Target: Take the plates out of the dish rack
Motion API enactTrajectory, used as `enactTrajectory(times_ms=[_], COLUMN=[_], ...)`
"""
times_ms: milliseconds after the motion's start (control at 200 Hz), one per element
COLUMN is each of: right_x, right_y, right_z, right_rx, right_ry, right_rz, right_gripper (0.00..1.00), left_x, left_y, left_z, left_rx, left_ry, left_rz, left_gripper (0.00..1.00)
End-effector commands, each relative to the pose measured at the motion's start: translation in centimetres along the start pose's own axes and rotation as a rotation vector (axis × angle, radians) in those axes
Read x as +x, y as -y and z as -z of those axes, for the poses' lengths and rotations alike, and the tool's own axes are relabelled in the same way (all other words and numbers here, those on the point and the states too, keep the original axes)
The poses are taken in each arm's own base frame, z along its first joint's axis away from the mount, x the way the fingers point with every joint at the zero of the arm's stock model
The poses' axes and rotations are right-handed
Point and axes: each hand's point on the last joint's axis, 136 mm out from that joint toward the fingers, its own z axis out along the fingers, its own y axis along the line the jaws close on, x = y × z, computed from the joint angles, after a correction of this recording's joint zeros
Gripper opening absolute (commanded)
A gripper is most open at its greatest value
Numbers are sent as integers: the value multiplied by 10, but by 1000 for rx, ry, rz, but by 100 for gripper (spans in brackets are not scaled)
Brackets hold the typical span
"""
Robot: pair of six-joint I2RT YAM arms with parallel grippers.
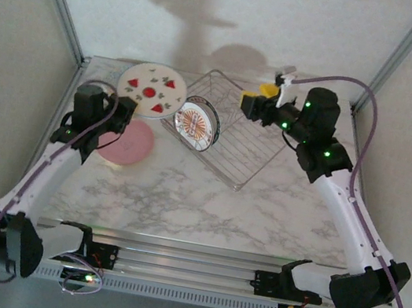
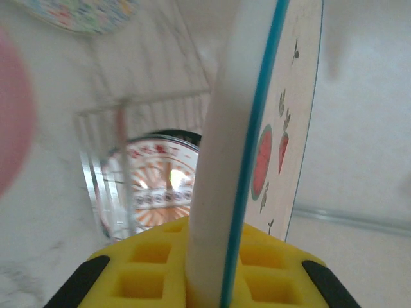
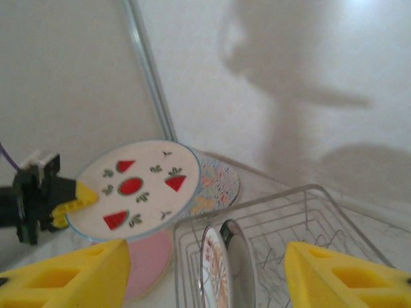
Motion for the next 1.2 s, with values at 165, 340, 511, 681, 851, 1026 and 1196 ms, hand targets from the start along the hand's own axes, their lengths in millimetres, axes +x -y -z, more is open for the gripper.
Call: enactTrajectory(times_ms=[165,340,511,681,851,1026,1196], right_x=[20,34,36,37,38,38,37], right_y=[-62,-78,-84,-83,-85,-85,-84], right_z=[-4,-6,-5,-5,-5,-6,-8], right_rx=[-163,-182,-180,-167,-165,-162,-157], right_ry=[-32,-71,-72,-79,-83,-88,-87], right_rz=[299,337,336,329,325,323,324], right_gripper=[68,69,69,69,69,69,69], left_x=[-24,-23,-20,-17,-19,-19,-21], left_y=[-47,-88,-121,-139,-138,-139,-134], left_z=[37,37,35,23,9,5,6], left_rx=[-52,-145,-207,-206,-136,-112,-59], left_ry=[180,215,243,238,236,233,252], left_rz=[93,147,218,235,257,254,253], left_gripper=[0,0,0,0,0,0,0])
